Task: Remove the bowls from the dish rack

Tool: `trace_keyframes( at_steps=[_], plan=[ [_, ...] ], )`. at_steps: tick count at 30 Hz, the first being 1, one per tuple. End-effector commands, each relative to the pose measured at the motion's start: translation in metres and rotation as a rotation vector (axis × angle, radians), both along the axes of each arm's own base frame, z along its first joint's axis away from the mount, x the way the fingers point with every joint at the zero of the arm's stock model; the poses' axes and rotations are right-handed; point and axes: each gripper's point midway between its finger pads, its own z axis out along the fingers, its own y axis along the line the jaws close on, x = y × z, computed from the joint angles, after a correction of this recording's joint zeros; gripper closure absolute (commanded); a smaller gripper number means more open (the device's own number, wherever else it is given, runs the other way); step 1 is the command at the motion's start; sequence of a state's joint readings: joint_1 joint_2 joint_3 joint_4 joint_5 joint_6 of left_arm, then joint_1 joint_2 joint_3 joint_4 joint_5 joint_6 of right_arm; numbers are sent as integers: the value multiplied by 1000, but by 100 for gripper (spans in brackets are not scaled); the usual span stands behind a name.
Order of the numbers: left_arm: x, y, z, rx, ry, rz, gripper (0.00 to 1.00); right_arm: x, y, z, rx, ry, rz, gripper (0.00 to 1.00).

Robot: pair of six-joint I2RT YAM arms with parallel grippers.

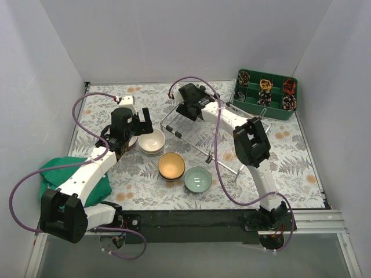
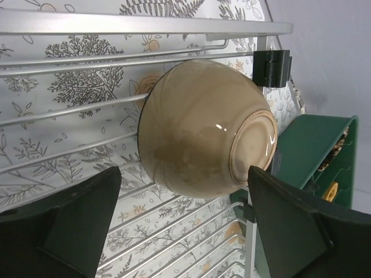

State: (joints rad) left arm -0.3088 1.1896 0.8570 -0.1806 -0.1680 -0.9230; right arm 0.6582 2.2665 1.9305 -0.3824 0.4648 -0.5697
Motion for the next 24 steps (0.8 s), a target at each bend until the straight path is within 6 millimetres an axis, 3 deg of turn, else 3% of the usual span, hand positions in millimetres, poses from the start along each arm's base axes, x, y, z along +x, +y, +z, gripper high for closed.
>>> trace_keyframes(
  at_steps=[1, 16, 24],
  plan=[
    [-1, 4, 5, 8, -10, 2, 2, 22, 5, 20, -50, -132, -6, 1],
    [-1, 3, 6, 4, -10, -1, 2, 17, -13, -45, -278, -125, -28, 2],
    [-2, 3, 6, 5, -12, -2, 2, 11, -21, -66, -331, -111, -50, 6]
  ],
)
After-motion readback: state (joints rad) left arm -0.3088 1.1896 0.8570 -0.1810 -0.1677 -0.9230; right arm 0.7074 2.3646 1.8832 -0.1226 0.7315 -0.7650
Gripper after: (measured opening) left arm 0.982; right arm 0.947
